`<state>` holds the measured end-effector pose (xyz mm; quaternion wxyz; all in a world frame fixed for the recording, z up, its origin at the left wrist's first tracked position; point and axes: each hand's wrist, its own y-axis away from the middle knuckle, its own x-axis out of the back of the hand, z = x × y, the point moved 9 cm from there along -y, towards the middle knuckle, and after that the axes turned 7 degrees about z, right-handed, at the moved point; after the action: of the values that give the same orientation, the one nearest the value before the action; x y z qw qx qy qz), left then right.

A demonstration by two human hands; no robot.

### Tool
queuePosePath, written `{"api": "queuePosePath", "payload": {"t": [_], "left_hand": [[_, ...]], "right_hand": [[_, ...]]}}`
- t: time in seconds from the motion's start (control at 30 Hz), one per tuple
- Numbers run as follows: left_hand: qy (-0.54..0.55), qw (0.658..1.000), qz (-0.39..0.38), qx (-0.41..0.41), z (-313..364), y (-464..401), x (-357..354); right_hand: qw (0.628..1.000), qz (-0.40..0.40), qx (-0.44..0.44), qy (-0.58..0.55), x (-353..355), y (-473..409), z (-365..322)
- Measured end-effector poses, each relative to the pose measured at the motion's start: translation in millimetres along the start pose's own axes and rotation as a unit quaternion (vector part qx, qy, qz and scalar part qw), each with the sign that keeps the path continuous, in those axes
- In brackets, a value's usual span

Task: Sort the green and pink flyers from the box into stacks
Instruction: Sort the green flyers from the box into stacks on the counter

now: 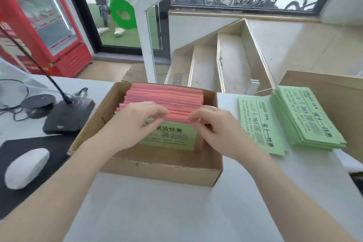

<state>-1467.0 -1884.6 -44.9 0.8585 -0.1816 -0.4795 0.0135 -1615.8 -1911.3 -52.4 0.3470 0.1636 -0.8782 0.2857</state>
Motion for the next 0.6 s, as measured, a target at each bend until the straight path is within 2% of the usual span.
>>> {"api": "queuePosePath", "payload": {"t": [0.17,0.33,0.4,0.6], "left_hand": [[-0.073,0.991,-0.054,-0.093,-61,15,25],[-0.086,0.978,-0.110,-0.152,-90,17,22],[-0.084,0.974,-0.103,-0.184,-93,15,20],[-0.053,0.977,-0.075,-0.190,-99,14,16]], "right_hand": [[0.993,0.011,-0.041,0.111,-44,-9,-26],[0.961,-0.052,-0.111,0.250,-75,-15,-32],[0.951,-0.066,-0.132,0.273,-80,-16,-32],[0.934,-0.111,-0.152,0.305,-87,-14,-31]]}}
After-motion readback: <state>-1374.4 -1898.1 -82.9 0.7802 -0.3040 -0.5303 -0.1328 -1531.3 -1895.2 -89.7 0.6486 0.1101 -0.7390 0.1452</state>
